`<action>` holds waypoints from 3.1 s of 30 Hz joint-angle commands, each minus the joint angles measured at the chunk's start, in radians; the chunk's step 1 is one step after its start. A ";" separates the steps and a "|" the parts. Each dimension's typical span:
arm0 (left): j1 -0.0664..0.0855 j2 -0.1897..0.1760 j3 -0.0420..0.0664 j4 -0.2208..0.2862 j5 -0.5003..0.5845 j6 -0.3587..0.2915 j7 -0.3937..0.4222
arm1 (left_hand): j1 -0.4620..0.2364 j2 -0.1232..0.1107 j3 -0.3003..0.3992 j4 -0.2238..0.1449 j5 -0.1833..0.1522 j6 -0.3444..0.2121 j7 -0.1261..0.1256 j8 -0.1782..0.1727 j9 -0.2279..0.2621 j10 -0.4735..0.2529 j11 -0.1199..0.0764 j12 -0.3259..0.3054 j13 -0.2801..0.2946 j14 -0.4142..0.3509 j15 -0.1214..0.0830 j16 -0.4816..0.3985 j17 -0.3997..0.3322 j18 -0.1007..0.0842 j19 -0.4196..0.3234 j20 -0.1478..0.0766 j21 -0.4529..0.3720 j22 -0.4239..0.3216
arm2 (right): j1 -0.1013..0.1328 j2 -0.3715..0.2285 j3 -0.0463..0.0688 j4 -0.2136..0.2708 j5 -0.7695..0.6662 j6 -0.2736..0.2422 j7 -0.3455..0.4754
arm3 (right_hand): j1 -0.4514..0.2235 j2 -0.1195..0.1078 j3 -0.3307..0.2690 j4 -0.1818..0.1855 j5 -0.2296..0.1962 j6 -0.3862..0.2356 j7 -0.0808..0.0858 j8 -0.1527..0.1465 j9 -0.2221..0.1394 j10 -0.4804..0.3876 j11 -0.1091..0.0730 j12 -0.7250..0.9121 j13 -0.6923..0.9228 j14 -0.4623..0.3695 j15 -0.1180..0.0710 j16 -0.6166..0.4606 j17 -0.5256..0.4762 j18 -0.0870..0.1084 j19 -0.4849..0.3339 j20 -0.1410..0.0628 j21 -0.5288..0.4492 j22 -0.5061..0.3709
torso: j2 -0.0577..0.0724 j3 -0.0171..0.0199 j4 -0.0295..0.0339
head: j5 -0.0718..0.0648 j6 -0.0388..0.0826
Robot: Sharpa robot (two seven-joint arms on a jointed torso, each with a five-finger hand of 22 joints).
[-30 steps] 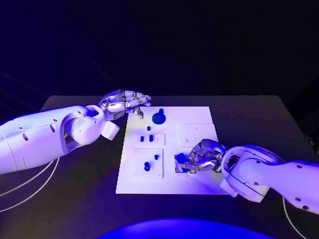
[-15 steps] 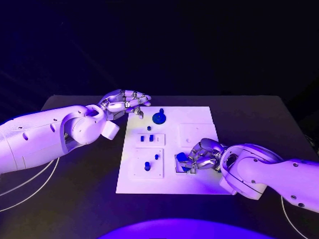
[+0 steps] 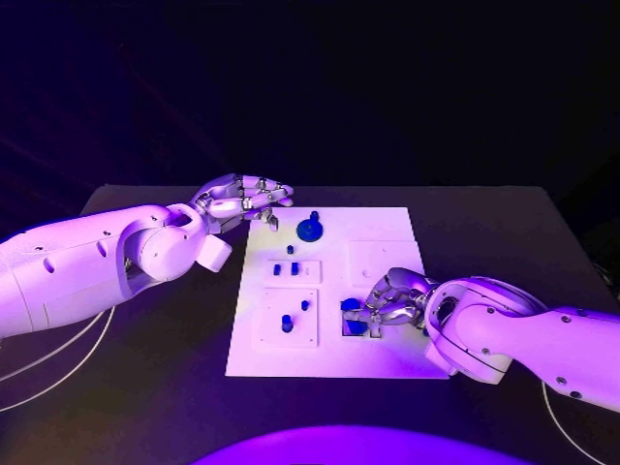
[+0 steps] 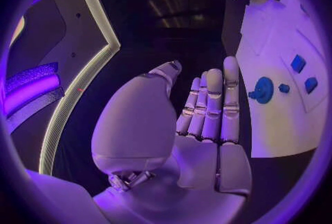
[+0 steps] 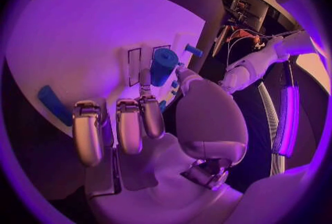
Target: Assemble the parts on the task board
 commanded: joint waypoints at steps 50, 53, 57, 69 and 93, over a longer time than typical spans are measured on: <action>0.000 0.000 0.001 0.002 0.006 0.022 -0.003 | 0.007 0.002 -0.003 0.006 -0.001 0.006 0.016 0.006 -0.002 -0.006 0.000 0.006 0.000 -0.007 0.001 0.008 -0.002 0.014 0.001 0.001 -0.006 -0.002 | -0.016 -0.031 -0.001 0.030 -0.067 0.047 0.044 | 0.261 0.162 -0.156 -0.007 0.038 0.025 -0.016 0.021 -0.009 0.018 -0.018 0.005 0.154 0.083 -0.016 -0.001 0.161 -0.014 0.106 -0.017 0.012 0.263 | 0.000 0.0004 -0.0006 | 0.000 -0.001; 0.000 -0.001 0.001 0.002 0.006 0.023 -0.004 | 0.007 0.002 -0.003 0.006 -0.001 0.006 0.016 0.006 -0.002 -0.006 0.000 0.006 0.000 -0.007 0.001 0.008 -0.002 0.014 0.001 0.001 -0.006 -0.002 | -0.016 -0.037 -0.001 0.034 -0.068 0.048 0.046 | 0.274 0.153 -0.152 -0.011 0.035 0.024 -0.017 0.022 -0.010 0.018 -0.020 0.004 0.154 0.082 -0.017 -0.001 0.160 -0.014 0.106 -0.018 0.012 0.263 | 0.000 0.0003 -0.0002 | 0.000 -0.001; 0.000 -0.002 0.001 0.002 0.006 0.023 -0.005 | 0.007 0.002 -0.003 0.006 -0.001 0.006 0.016 0.006 -0.002 -0.006 0.000 0.006 0.000 -0.007 0.001 0.008 -0.002 0.014 0.001 0.001 -0.006 -0.002 | -0.017 -0.046 -0.001 0.040 -0.068 0.046 0.051 | 0.287 0.141 -0.146 -0.014 0.029 0.023 -0.017 0.023 -0.010 0.018 -0.020 0.004 0.154 0.082 -0.018 -0.001 0.160 -0.014 0.106 -0.019 0.011 0.262 | 0.000 0.0005 -0.0005 | 0.001 -0.001; 0.000 -0.002 0.001 0.002 0.006 0.028 -0.007 | 0.007 0.002 -0.003 0.006 -0.001 0.006 0.016 0.006 -0.002 -0.006 0.000 0.006 0.000 -0.007 0.001 0.008 -0.002 0.014 0.001 0.001 -0.006 -0.002 | -0.019 -0.090 -0.001 0.076 -0.057 -0.009 0.082 | 0.304 0.131 -0.135 -0.016 0.028 0.025 -0.019 0.026 -0.011 0.019 -0.022 0.005 0.156 0.082 -0.019 -0.002 0.159 -0.014 0.106 -0.021 0.011 0.262 | -0.001 0.0006 -0.0014 | 0.001 -0.003; 0.000 0.000 0.000 0.002 0.006 0.024 -0.003 | 0.007 0.002 -0.003 0.006 -0.001 0.006 0.016 0.006 -0.002 -0.006 0.000 0.006 0.000 -0.007 0.001 0.008 -0.002 0.014 0.001 0.001 -0.006 -0.002 | 0.018 -0.286 0.000 0.119 -0.189 0.013 0.110 | 0.331 0.092 -0.100 -0.008 0.007 -0.017 0.005 -0.009 -0.034 0.002 -0.002 -0.022 0.142 0.080 -0.004 -0.007 0.151 -0.010 0.099 -0.010 -0.007 0.256 | 0.001 0.0001 -0.0009 | -0.021 0.004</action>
